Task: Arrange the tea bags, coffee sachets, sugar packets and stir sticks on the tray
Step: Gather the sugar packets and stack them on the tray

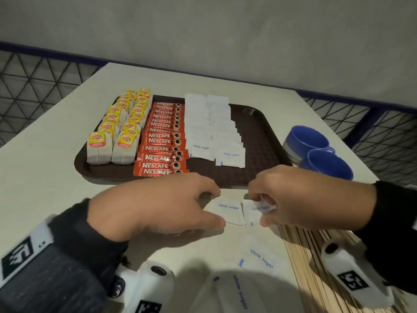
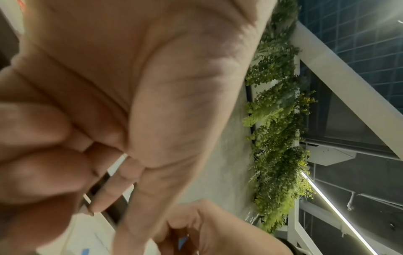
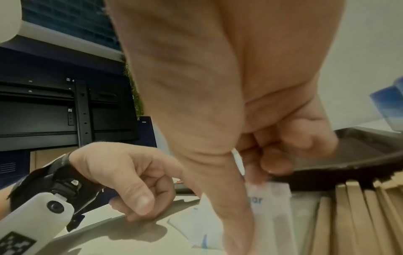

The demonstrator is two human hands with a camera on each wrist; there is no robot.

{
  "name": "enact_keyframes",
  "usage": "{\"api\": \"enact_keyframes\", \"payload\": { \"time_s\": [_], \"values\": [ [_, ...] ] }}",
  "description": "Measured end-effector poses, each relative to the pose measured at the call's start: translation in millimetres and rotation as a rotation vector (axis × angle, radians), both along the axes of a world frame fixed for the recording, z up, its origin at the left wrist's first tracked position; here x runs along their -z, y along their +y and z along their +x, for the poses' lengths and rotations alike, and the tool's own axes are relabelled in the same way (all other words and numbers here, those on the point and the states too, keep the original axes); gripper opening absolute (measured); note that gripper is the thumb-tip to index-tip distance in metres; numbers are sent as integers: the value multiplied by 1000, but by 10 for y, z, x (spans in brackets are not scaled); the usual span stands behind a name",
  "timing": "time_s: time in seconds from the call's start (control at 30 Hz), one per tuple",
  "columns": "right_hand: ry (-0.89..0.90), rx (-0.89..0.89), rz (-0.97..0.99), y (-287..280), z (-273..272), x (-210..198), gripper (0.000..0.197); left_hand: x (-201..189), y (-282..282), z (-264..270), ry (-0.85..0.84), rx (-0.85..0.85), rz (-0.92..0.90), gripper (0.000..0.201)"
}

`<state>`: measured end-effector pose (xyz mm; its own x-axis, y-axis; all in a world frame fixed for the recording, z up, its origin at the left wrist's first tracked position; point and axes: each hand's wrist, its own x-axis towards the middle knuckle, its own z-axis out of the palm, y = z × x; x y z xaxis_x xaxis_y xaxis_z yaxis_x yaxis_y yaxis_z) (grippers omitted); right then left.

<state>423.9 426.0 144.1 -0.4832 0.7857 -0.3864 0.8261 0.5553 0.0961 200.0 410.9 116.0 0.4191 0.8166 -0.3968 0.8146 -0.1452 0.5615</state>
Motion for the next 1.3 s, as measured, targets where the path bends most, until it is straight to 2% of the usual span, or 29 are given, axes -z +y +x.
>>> {"api": "enact_keyframes", "payload": {
  "time_s": [0.07,0.13,0.3,0.4,0.47,0.6,0.77,0.9,0.93,1.07,1.17,1.3],
  "values": [
    [11,-20,27,-26,13,9,22,-14,-17,26,107,35,102,65],
    [44,-11,25,-48,35,-53,24,-11,-21,47,120,44,166,61],
    [404,113,-199,-52,-13,-266,22,95,16,69,30,24,253,39],
    [414,113,-231,-11,-160,-152,19,114,35,56,0,35,262,22],
    [392,107,-167,0,-220,-38,26,111,45,56,-4,51,283,13],
    [380,113,-21,-9,-232,34,46,76,72,20,-96,53,245,14],
    [369,92,39,-24,-199,16,19,37,92,-37,-315,-12,148,11],
    [542,140,-63,15,-173,-31,14,30,108,-29,-413,-37,99,42],
    [618,168,-111,28,-173,-44,13,19,106,-28,-421,-43,111,40],
    [861,253,-227,103,-179,-68,12,-17,125,-39,-443,-106,248,10],
    [970,321,-285,143,-208,-79,18,-22,143,-60,-473,-164,295,11],
    [974,319,-330,150,-256,-123,19,-64,122,-55,-505,-208,311,16]
  ]
}}
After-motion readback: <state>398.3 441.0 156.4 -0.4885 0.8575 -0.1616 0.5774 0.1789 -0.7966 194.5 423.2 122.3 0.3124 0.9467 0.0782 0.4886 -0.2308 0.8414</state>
